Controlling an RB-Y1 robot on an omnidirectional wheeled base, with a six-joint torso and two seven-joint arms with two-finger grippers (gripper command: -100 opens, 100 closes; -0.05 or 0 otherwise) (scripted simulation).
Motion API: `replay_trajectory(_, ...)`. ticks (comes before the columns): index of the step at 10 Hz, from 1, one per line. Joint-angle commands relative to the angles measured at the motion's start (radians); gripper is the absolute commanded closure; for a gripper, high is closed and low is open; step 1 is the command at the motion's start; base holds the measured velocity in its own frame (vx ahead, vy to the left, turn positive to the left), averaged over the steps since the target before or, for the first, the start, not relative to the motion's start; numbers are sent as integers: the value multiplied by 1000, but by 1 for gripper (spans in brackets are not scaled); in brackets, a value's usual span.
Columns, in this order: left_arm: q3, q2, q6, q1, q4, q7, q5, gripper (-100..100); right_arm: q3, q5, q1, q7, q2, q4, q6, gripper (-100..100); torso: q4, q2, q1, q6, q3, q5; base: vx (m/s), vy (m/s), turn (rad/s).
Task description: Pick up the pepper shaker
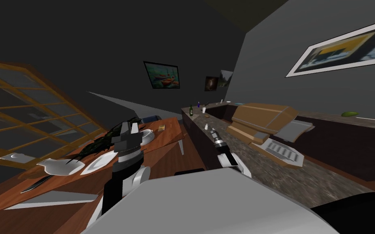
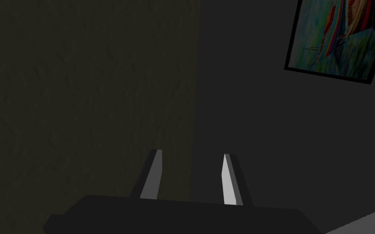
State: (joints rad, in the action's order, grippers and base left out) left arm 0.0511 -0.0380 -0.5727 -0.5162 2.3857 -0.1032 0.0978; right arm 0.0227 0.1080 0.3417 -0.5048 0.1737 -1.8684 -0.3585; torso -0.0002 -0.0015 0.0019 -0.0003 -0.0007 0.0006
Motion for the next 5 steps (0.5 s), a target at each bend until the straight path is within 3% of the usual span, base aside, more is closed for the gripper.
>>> replay_trajectory(1,0,0,0,0,0,0,0,0,10,27,-9,-38,2,39,8,-100,0,0,0,0,0,0,26,21,-25)
replay_trajectory(5,0,0,0,0,0,0,0,0,56,126,-12,-133,26,141,31,-100,-1,-3,0,0,-1,0,47,31,-23)
